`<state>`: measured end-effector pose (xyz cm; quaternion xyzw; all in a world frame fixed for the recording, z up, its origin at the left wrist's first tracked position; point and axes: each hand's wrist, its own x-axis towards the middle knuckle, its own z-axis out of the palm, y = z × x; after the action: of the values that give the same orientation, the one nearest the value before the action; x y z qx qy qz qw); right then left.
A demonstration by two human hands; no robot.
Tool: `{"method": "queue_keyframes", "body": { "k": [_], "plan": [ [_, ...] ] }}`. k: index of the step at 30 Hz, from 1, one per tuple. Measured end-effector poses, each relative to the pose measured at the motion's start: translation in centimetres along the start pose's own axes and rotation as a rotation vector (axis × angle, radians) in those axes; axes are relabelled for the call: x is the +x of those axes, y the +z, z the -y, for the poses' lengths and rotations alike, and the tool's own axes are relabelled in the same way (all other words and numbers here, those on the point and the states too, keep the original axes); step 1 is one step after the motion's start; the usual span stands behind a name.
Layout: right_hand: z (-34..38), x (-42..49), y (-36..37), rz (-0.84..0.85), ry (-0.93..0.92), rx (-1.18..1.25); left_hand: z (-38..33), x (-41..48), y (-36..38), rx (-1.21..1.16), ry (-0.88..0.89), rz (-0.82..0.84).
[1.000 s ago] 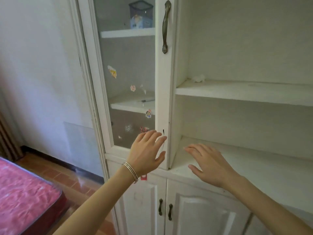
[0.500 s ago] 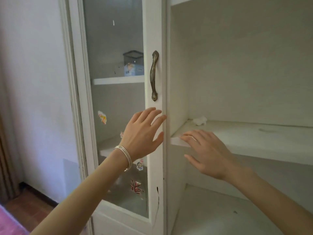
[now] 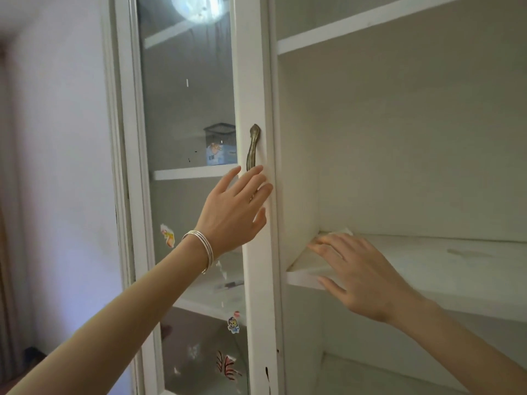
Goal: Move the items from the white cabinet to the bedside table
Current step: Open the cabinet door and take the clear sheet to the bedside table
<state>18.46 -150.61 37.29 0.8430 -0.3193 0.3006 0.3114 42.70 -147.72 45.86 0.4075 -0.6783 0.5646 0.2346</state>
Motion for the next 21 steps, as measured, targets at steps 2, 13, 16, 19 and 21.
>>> {"method": "queue_keyframes", "body": {
  "k": [2, 13, 16, 19, 21],
  "plan": [
    [-0.1, -0.3, 0.2, 0.004, 0.017, 0.000, 0.4, 0.1, -0.2, 0.060, 0.035, 0.016],
    [2.8, -1.4, 0.1, 0.026, 0.028, 0.040, 0.3, 0.9, -1.1, 0.139, 0.075, 0.085],
    [4.0, -1.5, -0.4, 0.033, 0.008, 0.068, 0.7, 0.1, -2.1, 0.070, 0.053, 0.034],
    [5.2, -1.4, -1.1, 0.027, -0.009, 0.063, 1.5, -1.2, -3.7, 0.046, 0.062, -0.019],
    [6.0, -1.3, -1.4, 0.024, -0.011, 0.075, 2.2, -2.3, -5.0, 0.044, 0.079, -0.072]
  ]
}}
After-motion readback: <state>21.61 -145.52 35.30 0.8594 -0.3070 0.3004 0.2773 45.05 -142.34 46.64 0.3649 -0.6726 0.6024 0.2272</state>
